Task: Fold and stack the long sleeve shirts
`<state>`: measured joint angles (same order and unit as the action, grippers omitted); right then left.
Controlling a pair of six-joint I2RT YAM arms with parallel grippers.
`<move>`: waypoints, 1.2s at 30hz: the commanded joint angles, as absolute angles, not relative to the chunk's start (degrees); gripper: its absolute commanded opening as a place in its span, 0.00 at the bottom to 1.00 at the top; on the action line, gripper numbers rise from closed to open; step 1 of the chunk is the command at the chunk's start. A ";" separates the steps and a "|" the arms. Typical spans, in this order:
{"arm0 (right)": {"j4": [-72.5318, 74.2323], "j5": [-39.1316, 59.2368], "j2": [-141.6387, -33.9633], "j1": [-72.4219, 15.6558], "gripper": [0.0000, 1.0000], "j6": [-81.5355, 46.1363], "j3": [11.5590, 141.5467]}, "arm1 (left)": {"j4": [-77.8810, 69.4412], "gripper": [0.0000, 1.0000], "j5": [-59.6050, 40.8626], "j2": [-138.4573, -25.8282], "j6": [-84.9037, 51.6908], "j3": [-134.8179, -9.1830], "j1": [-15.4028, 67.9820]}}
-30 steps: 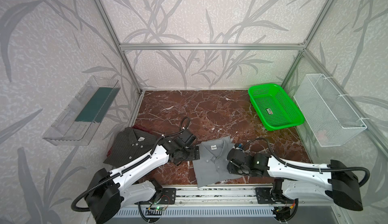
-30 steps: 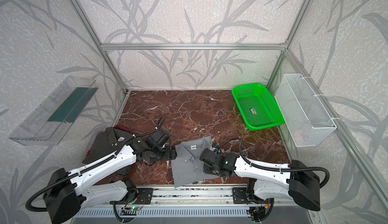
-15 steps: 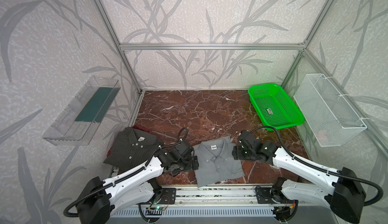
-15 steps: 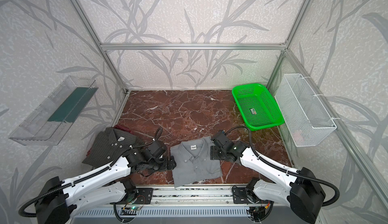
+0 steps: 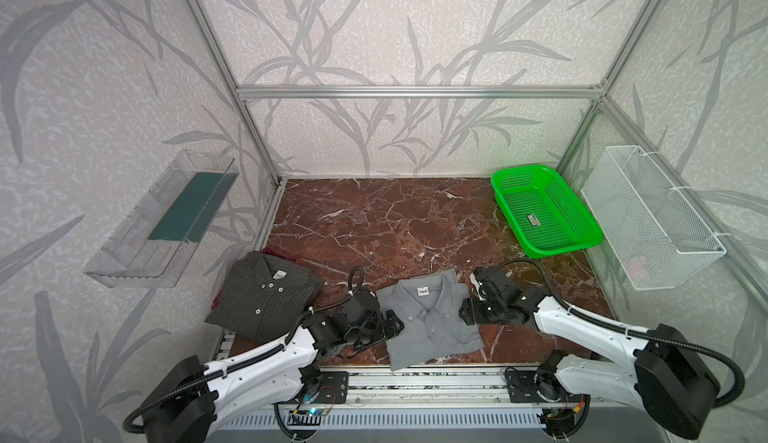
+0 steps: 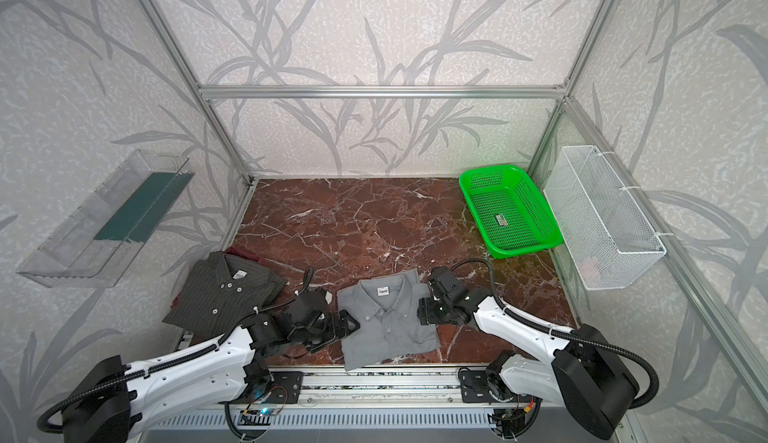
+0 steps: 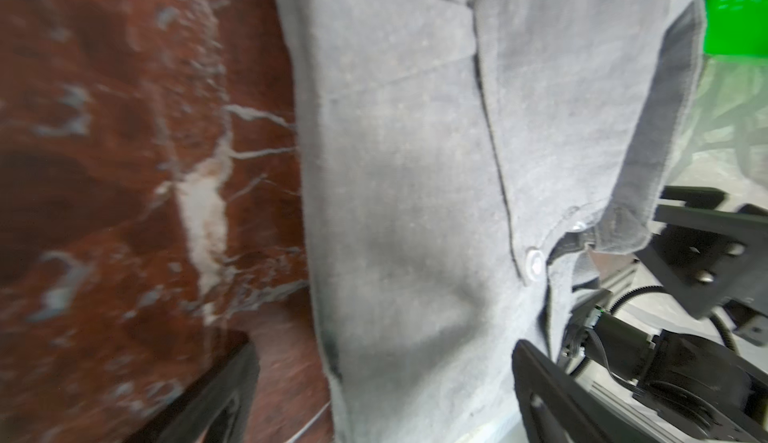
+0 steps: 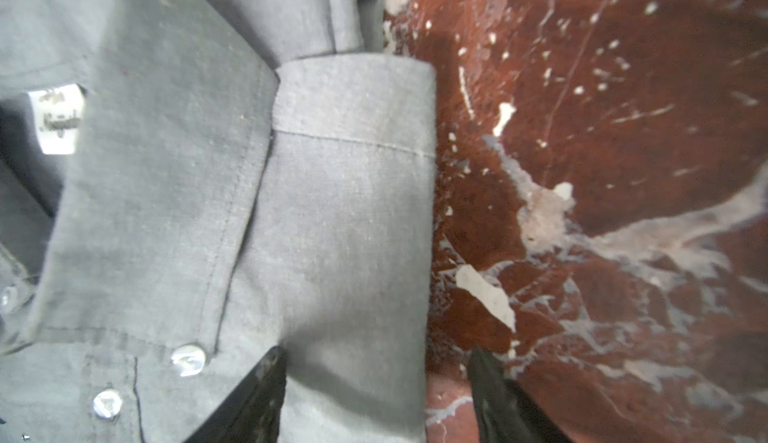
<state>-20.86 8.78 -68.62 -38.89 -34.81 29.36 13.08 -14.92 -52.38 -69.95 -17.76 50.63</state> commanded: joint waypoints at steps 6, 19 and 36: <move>-13.24 15.53 -73.86 -38.88 0.68 -34.88 27.22 | 8.52 0.89 -15.27 -61.32 -75.92 -14.09 54.52; -2.84 16.92 -81.41 -46.22 0.56 -41.19 23.88 | 1.28 0.30 -13.87 -74.35 -73.97 -13.93 54.85; -3.12 11.14 -79.19 -56.93 0.00 -45.41 44.99 | 41.31 0.00 -3.52 -59.74 -52.41 -41.39 35.86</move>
<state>-1.34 11.70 -79.07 -55.33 -45.63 38.92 27.24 -10.37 -63.44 -59.31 -35.92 39.33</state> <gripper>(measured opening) 0.098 0.062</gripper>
